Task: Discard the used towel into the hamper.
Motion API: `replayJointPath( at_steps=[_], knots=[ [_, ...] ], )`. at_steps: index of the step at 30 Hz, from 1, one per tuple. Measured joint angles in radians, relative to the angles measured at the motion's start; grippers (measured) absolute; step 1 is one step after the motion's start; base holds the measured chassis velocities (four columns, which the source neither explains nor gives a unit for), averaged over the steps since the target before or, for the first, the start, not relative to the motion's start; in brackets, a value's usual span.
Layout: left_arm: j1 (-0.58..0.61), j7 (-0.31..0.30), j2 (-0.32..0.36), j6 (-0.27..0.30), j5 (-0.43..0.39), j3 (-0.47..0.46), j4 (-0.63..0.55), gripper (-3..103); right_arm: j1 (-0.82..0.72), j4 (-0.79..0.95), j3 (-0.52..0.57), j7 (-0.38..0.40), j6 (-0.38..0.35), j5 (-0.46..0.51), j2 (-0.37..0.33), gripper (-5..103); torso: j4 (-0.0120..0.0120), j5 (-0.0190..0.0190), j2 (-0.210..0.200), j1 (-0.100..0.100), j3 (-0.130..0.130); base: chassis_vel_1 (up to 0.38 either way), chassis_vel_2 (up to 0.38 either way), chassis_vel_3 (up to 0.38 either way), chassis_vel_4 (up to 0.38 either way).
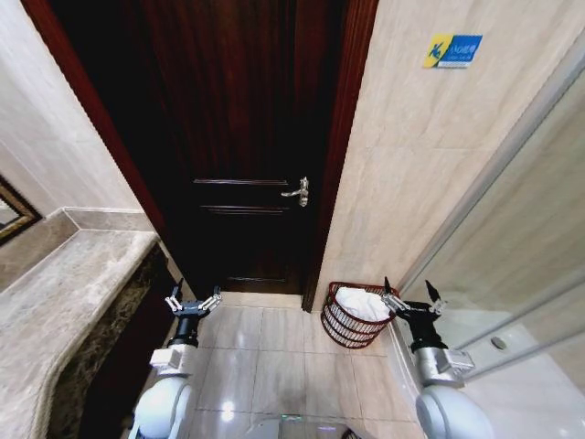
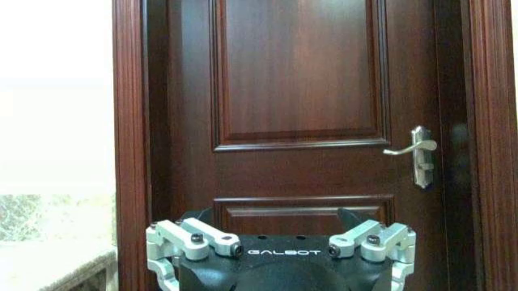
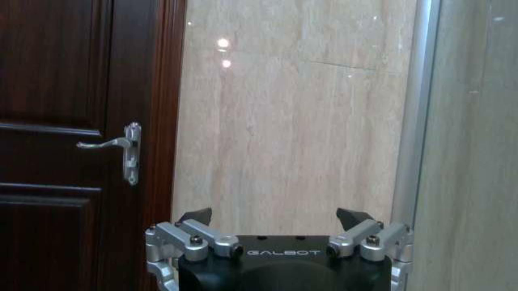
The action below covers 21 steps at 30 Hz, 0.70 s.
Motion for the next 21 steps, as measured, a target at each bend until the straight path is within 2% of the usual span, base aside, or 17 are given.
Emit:
replayJointPath(
  at_steps=[3,7,10,21],
  knots=[
    [-0.001,0.002,0.0,-0.002,-0.003,0.0,0.001,100,0.003,0.0,-0.002,0.0,-0.004,-0.001,-0.001,100,0.0,0.0,0.015,0.007,0.008,0.0,0.0,0.0,0.0],
    [0.003,0.013,-0.002,-0.038,-0.019,0.002,0.003,100,0.003,0.0,-0.003,0.0,-0.007,-0.002,-0.001,100,0.0,0.0001,0.038,0.017,0.02,0.0,0.0,0.0,0.0],
    [0.0,0.009,-0.017,-0.091,-0.031,0.008,0.021,100,0.001,-0.001,-0.003,0.0,-0.013,-0.002,-0.003,100,0.0,0.0001,0.049,0.022,0.026,0.0,0.0,0.0,0.0],
    [0.009,0.001,-0.016,-0.101,-0.038,0.013,0.065,100,0.004,-0.038,-0.014,0.001,-0.016,-0.01,-0.002,100,0.0,0.0,0.047,0.022,0.026,0.0,0.0,0.0,0.0]
  ],
)
